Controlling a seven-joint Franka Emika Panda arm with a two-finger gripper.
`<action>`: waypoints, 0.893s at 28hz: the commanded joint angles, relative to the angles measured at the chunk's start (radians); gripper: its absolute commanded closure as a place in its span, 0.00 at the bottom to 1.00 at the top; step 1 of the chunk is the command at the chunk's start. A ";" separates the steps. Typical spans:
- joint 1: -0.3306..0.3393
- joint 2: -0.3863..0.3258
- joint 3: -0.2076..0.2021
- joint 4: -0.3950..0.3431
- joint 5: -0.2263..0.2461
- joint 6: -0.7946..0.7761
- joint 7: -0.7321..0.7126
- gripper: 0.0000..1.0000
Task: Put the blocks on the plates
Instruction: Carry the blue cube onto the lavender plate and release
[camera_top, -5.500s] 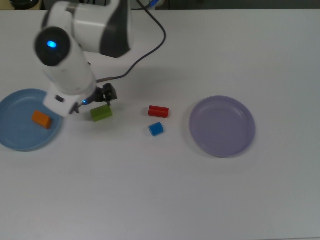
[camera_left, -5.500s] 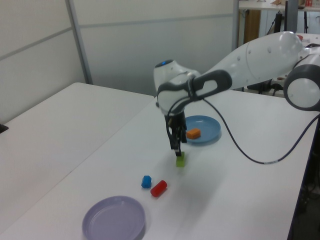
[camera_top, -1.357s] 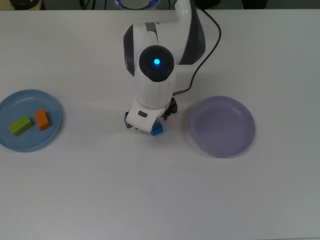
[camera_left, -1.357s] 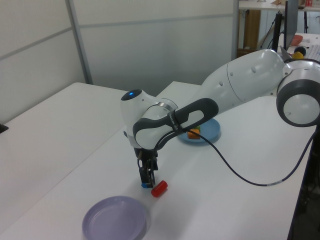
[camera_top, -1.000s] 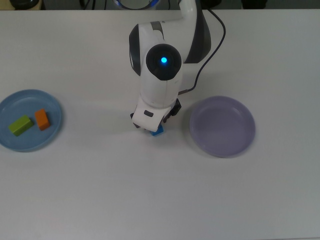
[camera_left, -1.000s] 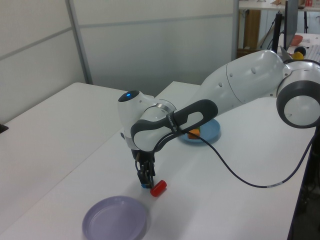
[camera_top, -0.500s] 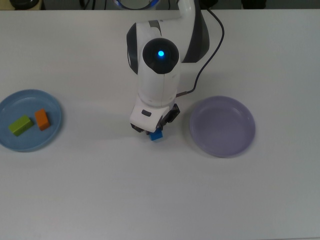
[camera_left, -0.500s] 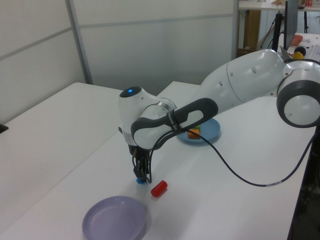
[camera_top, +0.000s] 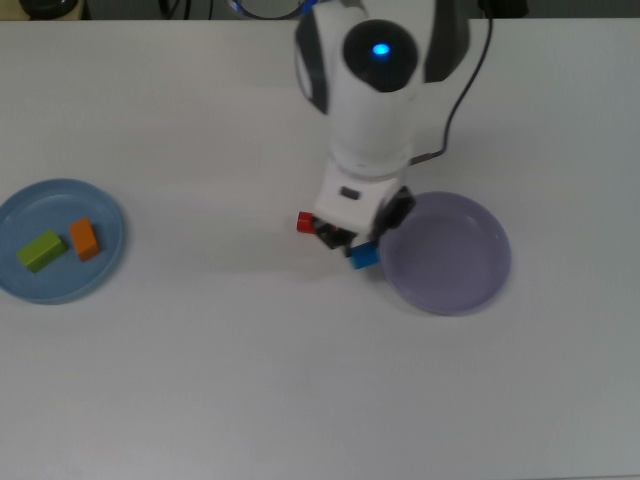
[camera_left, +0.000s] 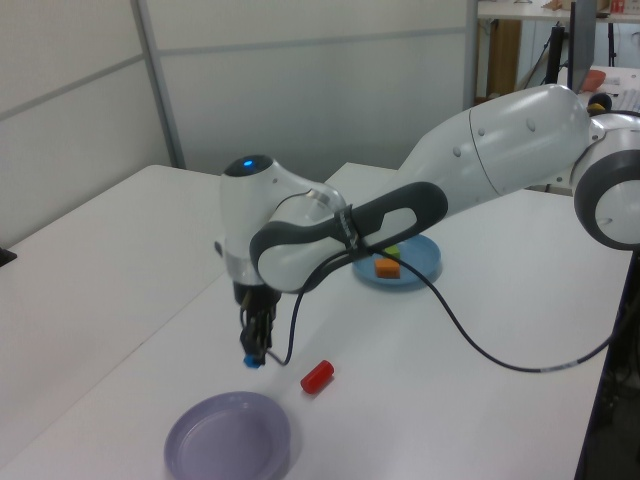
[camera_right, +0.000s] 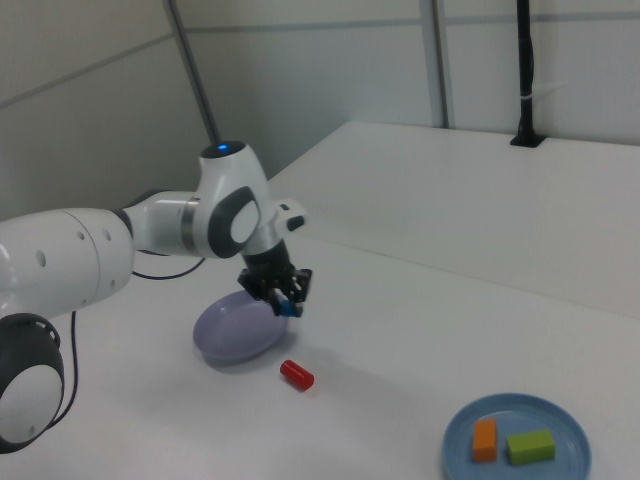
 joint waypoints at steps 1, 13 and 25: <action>0.060 0.002 0.009 -0.018 -0.057 0.016 0.070 0.84; 0.115 0.049 0.009 -0.024 -0.142 0.021 0.160 0.65; 0.111 0.010 0.006 -0.023 -0.128 -0.023 0.245 0.00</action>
